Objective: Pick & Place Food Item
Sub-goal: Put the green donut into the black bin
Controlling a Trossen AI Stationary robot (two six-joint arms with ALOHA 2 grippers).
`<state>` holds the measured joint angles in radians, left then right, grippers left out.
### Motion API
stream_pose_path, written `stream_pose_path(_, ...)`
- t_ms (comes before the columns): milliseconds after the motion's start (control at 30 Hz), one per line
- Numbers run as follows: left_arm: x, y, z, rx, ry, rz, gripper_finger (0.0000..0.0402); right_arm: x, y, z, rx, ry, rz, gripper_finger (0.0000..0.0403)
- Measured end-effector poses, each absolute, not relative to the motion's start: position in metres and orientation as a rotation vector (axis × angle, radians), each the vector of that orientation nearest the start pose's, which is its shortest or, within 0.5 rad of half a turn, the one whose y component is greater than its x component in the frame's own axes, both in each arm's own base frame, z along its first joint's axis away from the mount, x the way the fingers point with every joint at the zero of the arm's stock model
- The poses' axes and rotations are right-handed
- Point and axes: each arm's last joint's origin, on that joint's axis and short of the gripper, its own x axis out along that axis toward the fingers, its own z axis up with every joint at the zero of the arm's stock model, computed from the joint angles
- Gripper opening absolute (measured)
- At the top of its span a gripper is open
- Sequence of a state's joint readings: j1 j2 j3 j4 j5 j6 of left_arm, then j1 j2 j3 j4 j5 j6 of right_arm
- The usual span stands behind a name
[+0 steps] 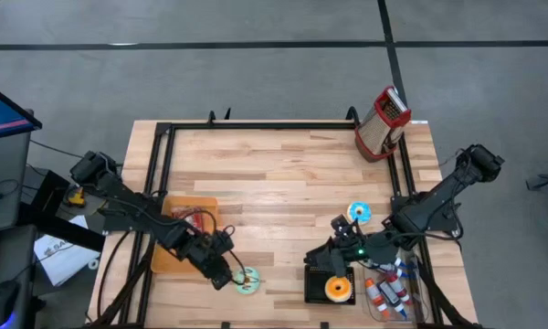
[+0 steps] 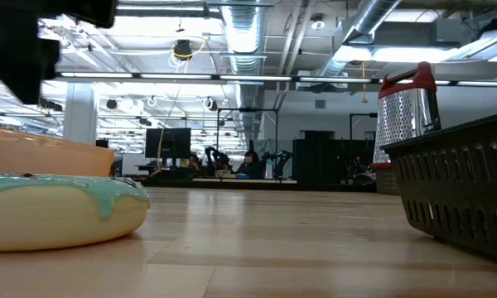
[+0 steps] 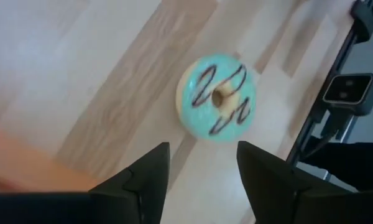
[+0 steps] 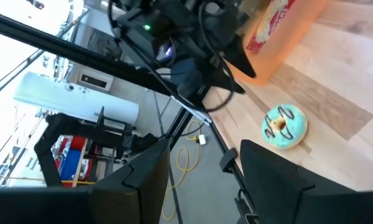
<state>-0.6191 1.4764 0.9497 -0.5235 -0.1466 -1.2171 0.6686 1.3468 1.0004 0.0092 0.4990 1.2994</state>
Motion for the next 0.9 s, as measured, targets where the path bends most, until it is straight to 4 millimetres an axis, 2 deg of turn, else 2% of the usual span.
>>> stream_pose_path(333, 0.271, -0.159, 0.172, -0.599, 1.107, 0.132, 0.0179, 0.248, 0.168, 0.305, 1.097, 0.323, -0.061, 0.0189)
stream_pose_path(700, 0.284, -0.169, 0.144, -0.592, 1.133, 0.083, 0.0179, 0.248, 0.168, 0.305, 1.11, 0.326, -0.062, 0.0189)
stream_pose_path(900, 0.286, -0.169, 0.132, -0.593, 1.152, 0.117, 0.0161, 0.247, 0.169, 0.304, 1.109, 0.334, -0.061, 0.0189)
